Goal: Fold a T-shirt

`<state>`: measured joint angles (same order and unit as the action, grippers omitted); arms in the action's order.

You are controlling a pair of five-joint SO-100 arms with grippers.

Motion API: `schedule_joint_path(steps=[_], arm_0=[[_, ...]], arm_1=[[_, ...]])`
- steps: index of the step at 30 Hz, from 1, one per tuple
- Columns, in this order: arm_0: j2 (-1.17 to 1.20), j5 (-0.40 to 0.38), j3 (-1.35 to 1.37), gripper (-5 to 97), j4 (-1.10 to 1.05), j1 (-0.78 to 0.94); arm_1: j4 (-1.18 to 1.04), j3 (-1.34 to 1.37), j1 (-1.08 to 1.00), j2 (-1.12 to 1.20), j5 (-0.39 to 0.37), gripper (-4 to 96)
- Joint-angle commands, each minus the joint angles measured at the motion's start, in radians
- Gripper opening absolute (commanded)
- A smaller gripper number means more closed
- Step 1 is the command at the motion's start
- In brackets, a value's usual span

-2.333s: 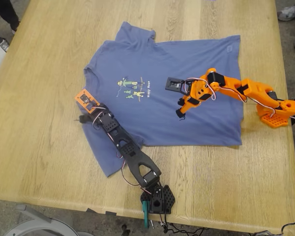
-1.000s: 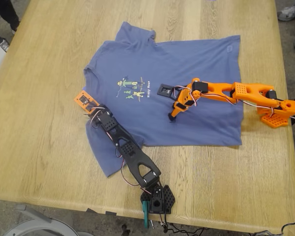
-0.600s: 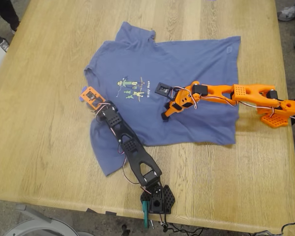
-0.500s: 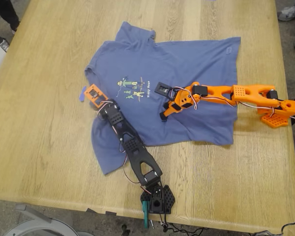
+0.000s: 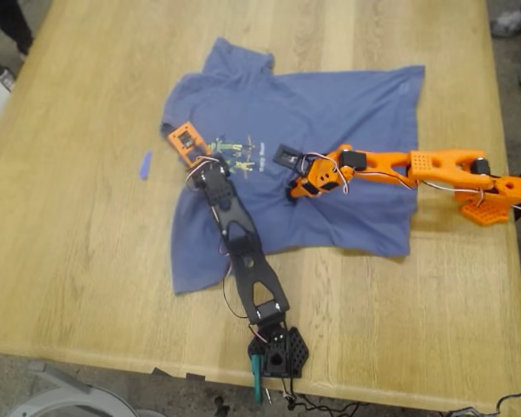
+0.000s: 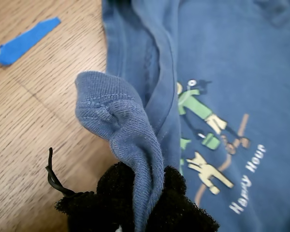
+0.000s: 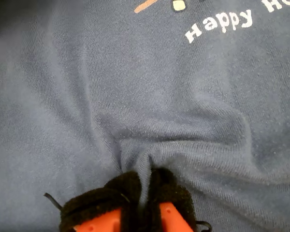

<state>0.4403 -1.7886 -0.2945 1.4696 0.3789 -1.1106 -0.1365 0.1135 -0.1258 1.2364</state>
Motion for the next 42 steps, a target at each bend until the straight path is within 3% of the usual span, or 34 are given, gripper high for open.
schedule_joint_path(steps=[1, 13, 26, 42], arm_0=[[0.253, -0.015, -0.044, 0, 0.025, -0.035], [0.420, -0.009, -0.044, 0, 0.121, -0.238], [0.472, -0.008, -0.038, 0, 0.152, -0.710], [0.143, -0.009, -0.040, 0, -0.100, -1.155]], arm_1=[[0.017, 0.009, -0.034, 0.006, -0.017, 0.0], [-0.011, 0.008, -0.242, -0.077, -0.023, -0.1], [-0.035, 0.008, -0.420, -0.195, -0.026, -0.1], [-0.080, 0.008, -0.426, -0.281, -0.032, -0.1]])
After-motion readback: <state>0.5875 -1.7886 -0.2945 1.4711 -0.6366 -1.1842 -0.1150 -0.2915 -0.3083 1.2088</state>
